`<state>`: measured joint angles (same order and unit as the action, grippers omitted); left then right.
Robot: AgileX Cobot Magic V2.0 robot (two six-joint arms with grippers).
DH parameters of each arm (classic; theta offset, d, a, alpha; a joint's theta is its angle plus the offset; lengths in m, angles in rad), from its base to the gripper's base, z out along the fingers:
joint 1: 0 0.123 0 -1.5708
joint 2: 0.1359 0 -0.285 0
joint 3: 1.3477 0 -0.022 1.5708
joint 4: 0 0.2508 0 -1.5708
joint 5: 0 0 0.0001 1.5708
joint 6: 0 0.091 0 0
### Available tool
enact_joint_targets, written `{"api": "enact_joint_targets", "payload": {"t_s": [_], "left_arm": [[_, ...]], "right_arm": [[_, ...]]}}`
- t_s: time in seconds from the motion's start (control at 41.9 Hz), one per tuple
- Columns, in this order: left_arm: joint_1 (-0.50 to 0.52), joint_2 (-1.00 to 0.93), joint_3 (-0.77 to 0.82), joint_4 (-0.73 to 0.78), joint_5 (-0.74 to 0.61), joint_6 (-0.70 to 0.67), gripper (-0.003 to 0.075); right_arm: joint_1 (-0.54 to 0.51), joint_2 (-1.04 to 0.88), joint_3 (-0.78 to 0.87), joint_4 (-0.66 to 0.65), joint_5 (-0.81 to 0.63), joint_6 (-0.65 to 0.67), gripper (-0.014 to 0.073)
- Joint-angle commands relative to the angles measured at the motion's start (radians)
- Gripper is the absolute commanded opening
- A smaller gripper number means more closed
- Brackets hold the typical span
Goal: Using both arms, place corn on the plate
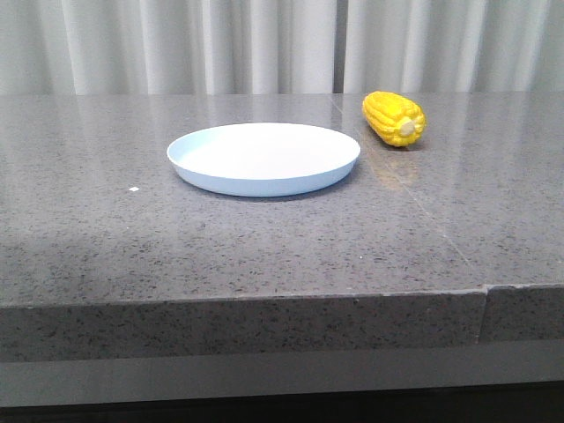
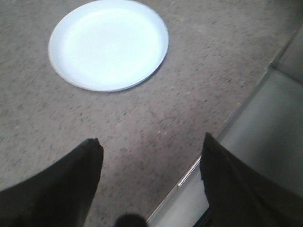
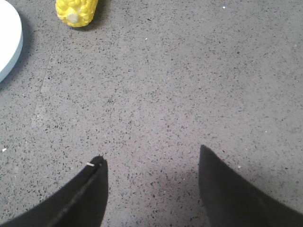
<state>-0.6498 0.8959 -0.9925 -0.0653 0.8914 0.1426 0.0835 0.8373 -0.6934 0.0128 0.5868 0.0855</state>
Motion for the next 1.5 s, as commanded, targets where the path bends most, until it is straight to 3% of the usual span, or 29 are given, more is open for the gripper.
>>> {"api": "enact_joint_targets", "payload": {"t_s": [0.0,0.215,0.406,0.883,1.17,1.48], "left_arm": [[-0.007,-0.079,0.022,0.059,-0.061,-0.058,0.0442],[-0.007,-0.147,0.036,0.059,-0.061,-0.058,0.0442],[-0.007,-0.147,0.036,0.059,-0.061,-0.058,0.044],[-0.007,-0.147,0.036,0.059,-0.061,-0.058,0.044],[-0.007,-0.147,0.036,0.059,-0.061,-0.058,0.044],[-0.007,-0.147,0.036,0.059,-0.061,-0.058,0.044]], "right_arm": [[0.003,0.007,-0.054,0.004,-0.026,-0.013,0.0462],[0.08,0.112,-0.195,0.005,0.129,-0.044,0.0587],[0.142,0.255,-0.345,0.005,0.188,-0.044,0.0583],[0.144,0.692,-0.78,0.13,0.189,-0.044,0.0583],[0.134,0.961,-1.013,0.104,0.154,-0.044,0.0583],[0.128,1.166,-1.158,0.095,0.131,-0.044,0.0582]]}}
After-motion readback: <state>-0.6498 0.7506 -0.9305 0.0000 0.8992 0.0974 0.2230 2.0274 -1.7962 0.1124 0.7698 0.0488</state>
